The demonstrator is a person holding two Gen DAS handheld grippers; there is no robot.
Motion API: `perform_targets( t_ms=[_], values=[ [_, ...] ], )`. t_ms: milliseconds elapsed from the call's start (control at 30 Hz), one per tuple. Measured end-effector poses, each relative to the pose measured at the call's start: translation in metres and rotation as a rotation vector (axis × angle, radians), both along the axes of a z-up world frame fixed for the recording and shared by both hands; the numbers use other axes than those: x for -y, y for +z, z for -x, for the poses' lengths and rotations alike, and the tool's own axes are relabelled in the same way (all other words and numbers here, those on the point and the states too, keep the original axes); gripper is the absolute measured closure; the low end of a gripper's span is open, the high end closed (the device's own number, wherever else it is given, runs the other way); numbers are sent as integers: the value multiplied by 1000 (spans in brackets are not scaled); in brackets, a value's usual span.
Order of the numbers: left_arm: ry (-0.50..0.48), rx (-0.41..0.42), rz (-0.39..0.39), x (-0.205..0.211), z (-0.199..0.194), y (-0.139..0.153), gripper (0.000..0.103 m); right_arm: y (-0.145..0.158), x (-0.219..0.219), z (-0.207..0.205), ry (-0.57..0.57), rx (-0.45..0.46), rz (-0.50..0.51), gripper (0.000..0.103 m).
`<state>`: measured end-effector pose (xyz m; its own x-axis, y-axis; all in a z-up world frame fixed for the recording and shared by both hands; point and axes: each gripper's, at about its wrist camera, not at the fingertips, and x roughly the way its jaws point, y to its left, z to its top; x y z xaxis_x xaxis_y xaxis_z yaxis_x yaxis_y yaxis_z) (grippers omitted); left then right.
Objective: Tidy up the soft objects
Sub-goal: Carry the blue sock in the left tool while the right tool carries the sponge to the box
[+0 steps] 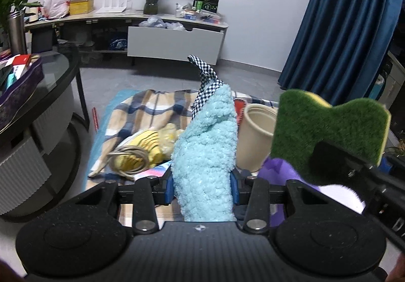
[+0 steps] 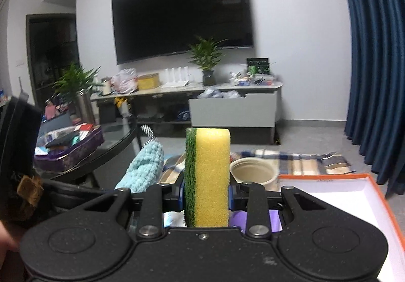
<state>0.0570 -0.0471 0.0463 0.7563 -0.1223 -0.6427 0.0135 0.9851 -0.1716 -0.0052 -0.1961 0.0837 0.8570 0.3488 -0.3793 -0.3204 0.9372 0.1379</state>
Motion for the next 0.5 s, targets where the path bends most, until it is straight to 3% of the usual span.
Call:
perform_targets(
  t_ms=[500],
  values=[
    [-91,-19,18,49,-10,2,61,-3,62,-4,-129,-10,14,66]
  ],
)
